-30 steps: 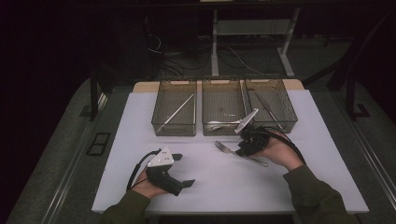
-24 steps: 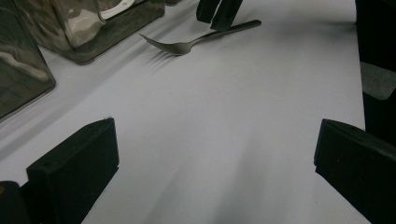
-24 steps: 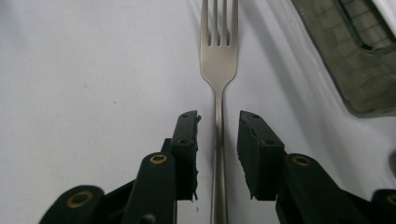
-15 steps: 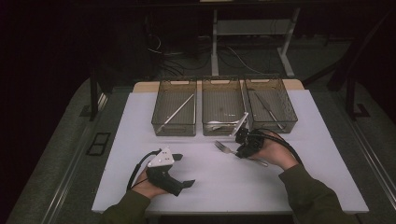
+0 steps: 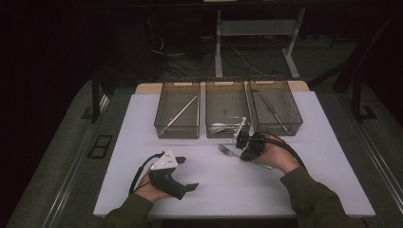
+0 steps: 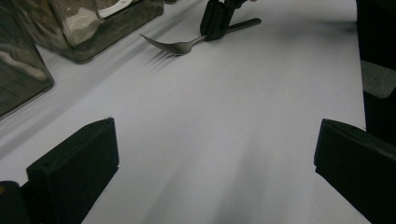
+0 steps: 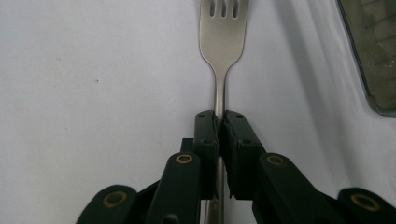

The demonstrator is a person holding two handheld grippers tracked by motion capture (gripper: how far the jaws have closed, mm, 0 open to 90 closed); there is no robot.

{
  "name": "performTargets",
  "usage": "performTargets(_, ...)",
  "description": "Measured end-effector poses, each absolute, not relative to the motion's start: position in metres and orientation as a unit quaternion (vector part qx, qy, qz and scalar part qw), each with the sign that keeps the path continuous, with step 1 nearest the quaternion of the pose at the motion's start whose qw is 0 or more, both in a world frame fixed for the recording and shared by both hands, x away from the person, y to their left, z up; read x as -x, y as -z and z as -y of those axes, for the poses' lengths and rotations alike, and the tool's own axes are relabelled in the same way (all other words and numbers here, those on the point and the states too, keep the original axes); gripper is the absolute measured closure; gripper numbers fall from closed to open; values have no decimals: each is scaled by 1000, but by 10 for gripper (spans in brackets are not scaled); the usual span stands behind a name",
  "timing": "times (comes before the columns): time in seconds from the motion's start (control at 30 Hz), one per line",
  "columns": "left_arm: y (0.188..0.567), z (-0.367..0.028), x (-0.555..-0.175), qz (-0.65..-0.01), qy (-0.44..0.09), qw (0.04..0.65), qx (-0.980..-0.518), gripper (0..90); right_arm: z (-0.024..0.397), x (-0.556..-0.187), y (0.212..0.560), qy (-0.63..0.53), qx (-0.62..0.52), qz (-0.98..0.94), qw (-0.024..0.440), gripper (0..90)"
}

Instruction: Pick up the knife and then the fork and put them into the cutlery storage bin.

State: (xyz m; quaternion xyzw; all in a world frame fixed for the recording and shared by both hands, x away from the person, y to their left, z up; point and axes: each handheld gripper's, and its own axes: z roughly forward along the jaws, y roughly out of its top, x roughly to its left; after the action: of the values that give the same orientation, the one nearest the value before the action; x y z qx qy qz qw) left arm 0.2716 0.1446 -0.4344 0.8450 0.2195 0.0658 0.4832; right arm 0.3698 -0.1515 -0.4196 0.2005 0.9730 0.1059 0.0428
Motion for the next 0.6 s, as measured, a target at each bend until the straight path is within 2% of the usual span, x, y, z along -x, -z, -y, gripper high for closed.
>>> performTargets(0.33,434,-145,-271,-219,-67,482,-846,0,150,-370,419,-100,-198,-974,48,847)
performTargets(0.6,434,-145,-271,-219,-68,482,-846,0,160,-369,413,-132,-218,-967,33,848)
